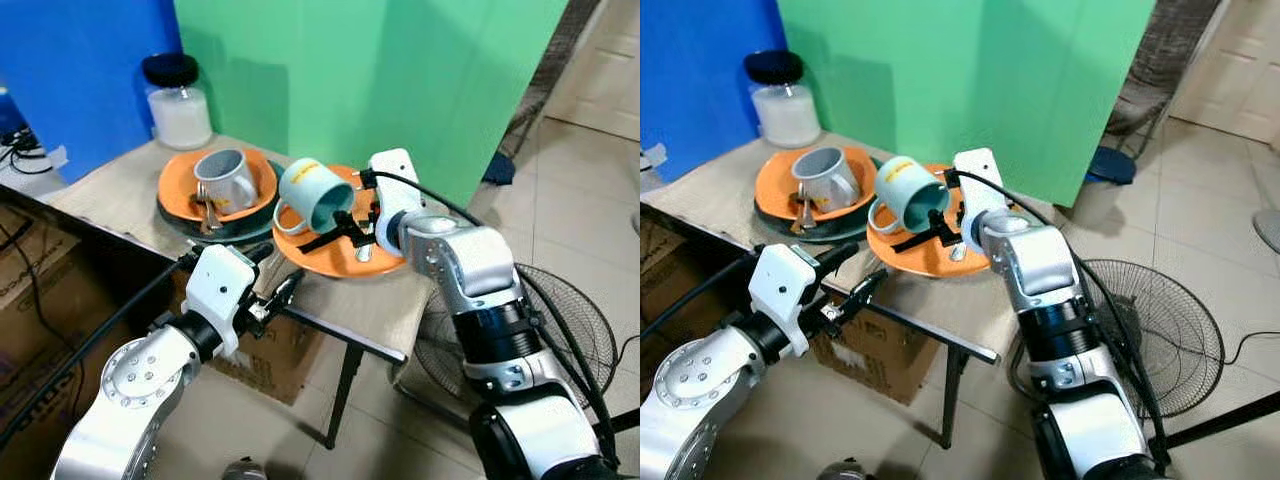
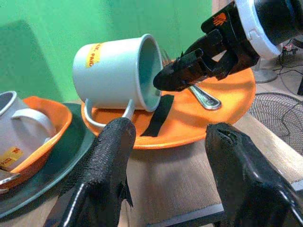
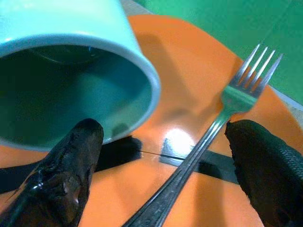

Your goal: Setting the table

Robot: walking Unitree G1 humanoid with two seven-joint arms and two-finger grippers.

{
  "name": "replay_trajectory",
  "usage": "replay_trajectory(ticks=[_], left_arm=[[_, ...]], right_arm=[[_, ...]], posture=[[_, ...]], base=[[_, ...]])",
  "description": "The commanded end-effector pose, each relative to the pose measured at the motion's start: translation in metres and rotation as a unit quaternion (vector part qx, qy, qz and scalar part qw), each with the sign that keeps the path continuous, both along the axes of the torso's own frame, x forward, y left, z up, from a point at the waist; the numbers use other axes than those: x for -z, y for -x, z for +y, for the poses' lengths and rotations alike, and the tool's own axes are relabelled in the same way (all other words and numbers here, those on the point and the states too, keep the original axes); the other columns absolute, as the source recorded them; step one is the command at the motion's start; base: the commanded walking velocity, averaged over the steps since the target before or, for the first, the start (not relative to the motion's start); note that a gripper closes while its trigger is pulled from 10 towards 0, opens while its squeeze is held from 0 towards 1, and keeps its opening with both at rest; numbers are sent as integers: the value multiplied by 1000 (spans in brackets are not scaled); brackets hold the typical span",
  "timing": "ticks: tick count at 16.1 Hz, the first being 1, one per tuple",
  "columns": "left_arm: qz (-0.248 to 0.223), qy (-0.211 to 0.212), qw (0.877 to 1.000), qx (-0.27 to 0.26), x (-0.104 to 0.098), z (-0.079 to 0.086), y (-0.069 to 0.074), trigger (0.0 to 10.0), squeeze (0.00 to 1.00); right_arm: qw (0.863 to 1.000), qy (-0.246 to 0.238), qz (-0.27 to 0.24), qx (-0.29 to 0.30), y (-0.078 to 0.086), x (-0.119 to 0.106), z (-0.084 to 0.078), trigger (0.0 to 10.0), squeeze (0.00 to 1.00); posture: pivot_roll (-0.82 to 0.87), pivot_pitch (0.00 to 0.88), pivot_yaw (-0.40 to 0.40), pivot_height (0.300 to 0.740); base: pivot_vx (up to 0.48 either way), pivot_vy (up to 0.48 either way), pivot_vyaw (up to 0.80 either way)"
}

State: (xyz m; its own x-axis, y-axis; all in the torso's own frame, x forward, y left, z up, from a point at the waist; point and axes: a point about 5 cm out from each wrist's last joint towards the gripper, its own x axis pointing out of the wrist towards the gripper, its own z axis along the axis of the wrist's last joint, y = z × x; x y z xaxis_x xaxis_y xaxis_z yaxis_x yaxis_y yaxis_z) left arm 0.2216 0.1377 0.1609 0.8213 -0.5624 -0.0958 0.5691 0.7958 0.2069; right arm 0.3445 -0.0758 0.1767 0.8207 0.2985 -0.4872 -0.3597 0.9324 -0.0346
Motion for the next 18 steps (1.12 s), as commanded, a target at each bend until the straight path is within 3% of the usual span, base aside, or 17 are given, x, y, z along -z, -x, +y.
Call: replay_trajectory(ticks=[1, 3, 4, 12, 13, 14, 18], left_arm=[[0, -5, 1000, 4, 0, -2, 0, 10000, 0], [0, -5, 1000, 3, 0, -2, 0, 10000, 0], [1, -5, 1000, 4, 0, -2, -1, 10000, 0], [2, -3, 1000, 4, 1, -3, -4, 10000, 0], [2, -3, 1000, 3, 1, -3, -3, 10000, 0], [2, -3, 1000, 3, 1, -3, -3, 10000, 0], [1, -2, 1000, 2, 1, -4, -2, 10000, 0]], right_arm=[[1000, 2, 13, 10, 0, 4, -3, 8353, 0], [999, 11, 25, 17, 1, 9, -4, 4196, 0], [999, 14, 28, 26, 1, 11, -7, 3137, 0], [997, 8, 56, 58, -4, 24, -14, 2118, 0], [997, 9, 57, 58, -4, 25, -14, 1686, 0], [996, 8, 59, 58, -5, 25, -14, 39, 0], [996, 7, 62, 57, -5, 26, -13, 0, 0]], posture=[[290, 0, -74, 727], [289, 0, -73, 727], [286, 0, -72, 727], [280, 0, -70, 727], [279, 0, -71, 727], [280, 0, -72, 727], [282, 0, -77, 727]], base=[[0, 0, 0], [0, 0, 0], [0, 0, 0], [0, 0, 0], [0, 0, 0], [0, 0, 0], [0, 0, 0]])
